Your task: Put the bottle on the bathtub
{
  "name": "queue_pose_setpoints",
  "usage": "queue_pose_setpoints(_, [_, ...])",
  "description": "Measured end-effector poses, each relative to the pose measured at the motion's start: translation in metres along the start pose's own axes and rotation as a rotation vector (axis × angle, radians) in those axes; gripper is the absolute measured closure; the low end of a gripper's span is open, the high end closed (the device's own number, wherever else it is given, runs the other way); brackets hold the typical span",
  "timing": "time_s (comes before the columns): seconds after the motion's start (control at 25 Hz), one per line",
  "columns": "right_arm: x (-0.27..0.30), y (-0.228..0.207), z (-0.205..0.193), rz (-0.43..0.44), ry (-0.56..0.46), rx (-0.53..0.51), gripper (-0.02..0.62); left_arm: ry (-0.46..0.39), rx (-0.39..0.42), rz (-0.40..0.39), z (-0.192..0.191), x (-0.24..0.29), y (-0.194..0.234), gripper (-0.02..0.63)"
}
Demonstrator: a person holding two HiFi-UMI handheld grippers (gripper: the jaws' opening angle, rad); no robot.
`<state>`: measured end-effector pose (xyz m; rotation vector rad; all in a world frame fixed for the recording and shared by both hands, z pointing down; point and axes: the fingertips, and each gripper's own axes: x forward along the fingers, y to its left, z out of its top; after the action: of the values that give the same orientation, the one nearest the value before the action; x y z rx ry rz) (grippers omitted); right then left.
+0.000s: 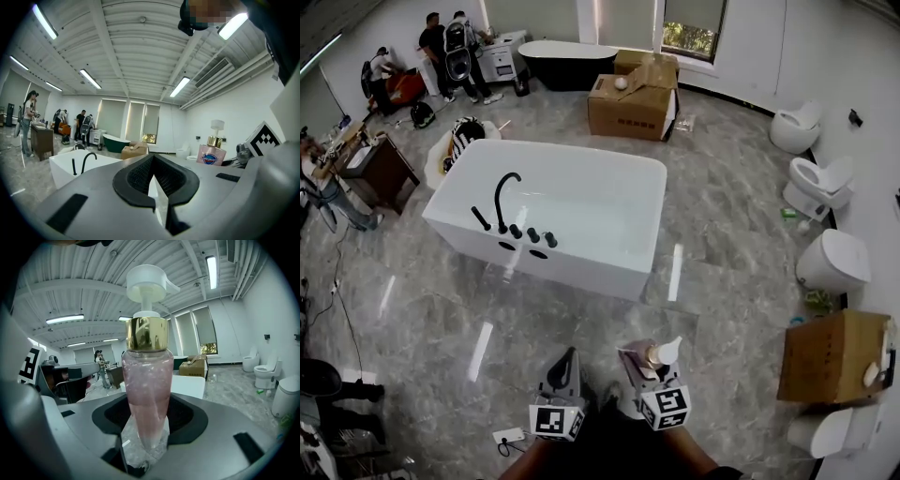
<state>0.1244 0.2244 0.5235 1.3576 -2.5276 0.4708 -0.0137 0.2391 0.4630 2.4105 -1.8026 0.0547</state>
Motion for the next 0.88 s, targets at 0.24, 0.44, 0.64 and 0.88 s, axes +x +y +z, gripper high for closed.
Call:
queue_pose_setpoints(0.24, [0.042,-0.012,0.008,-0.006,0.018,-0.007,0.370,0.011,-0.026,-0.010,-0.006,0.042,0.025,0.592])
queue_pose_setpoints(0.44, [0.083,-0.031,0.021,-0.043,0.024,-0.002,0.371,0.013,-0.041,-0.040,-0.005,0.094,0.049,0.592])
queue_pose_setpoints(0.64, [0.134,-0.048,0.041,-0.068,0.029,-0.002,0.371,0.011,-0.055,-0.077,0.003,0.156,0.076,0.592])
queue_pose_setpoints(0.88, [0.202,-0.057,0.065,-0.092,0.040,-0.006,0.370,0.021,-0.059,-0.112,0.013,0.221,0.120,0.592])
